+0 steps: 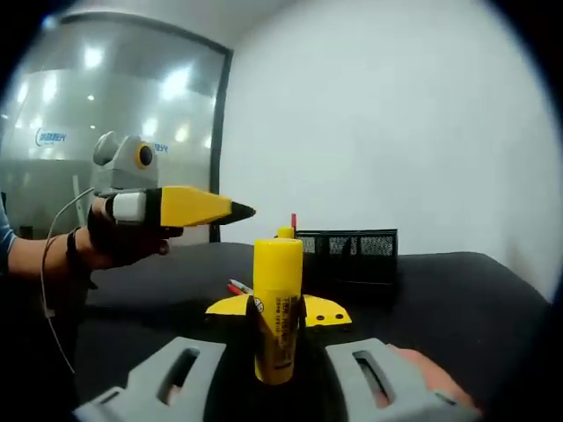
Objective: Pick up pens and glue sticks and place them into the holder.
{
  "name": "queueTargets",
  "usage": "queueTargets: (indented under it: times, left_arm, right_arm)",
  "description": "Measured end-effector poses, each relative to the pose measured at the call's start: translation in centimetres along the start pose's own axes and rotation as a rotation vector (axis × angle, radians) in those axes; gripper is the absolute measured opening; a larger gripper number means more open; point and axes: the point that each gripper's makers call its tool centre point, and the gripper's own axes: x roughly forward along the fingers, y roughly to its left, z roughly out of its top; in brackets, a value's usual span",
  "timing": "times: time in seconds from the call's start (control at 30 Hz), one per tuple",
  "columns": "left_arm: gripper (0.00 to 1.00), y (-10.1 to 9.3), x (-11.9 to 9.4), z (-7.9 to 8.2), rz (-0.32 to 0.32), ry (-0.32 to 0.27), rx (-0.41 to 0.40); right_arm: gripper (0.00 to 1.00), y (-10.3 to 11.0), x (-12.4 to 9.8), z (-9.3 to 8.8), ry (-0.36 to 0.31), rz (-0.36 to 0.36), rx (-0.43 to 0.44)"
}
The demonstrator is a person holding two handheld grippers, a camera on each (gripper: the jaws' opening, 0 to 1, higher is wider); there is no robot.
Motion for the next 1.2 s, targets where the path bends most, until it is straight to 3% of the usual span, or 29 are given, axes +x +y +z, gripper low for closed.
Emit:
queueTargets:
  times: [0.23,0.53,0.63,0.8,1.1,1.2]
  left_arm:
    - [0.39,0.8,-1.9,-3.1,0.03,0.041,-0.009]
    - [0.39,0.9,-1.8,-6.1,0.042,0.055,-0.078]
    - [0.39,-0.1,-1.7,-6.2,-0.014,0.024,-0.115]
    - [0.39,-0.3,-1.9,-6.9,-0.018,0.01,-0.124]
    - [0.44,-0.3,-2.5,-5.9,-0.049,-0.055,-0.175]
    - [0.45,-0.3,-2.4,-6.0,-0.052,-0.052,-0.176]
  right_arm:
    - [0.17,-0.6,-0.1,0.1,-0.005,-0.027,0.004]
    - [0.17,-1.6,-0.3,0.2,-0.009,-0.081,0.0]
    - [0.17,-2.0,-0.4,0.2,-0.011,-0.098,0.009]
    - [0.17,-2.3,-0.4,0.3,-0.012,-0.109,0.012]
    - [0.17,-2.3,-0.3,0.2,-0.008,-0.112,0.015]
    - [0.17,-2.2,-0.3,0.1,-0.008,-0.114,0.014]
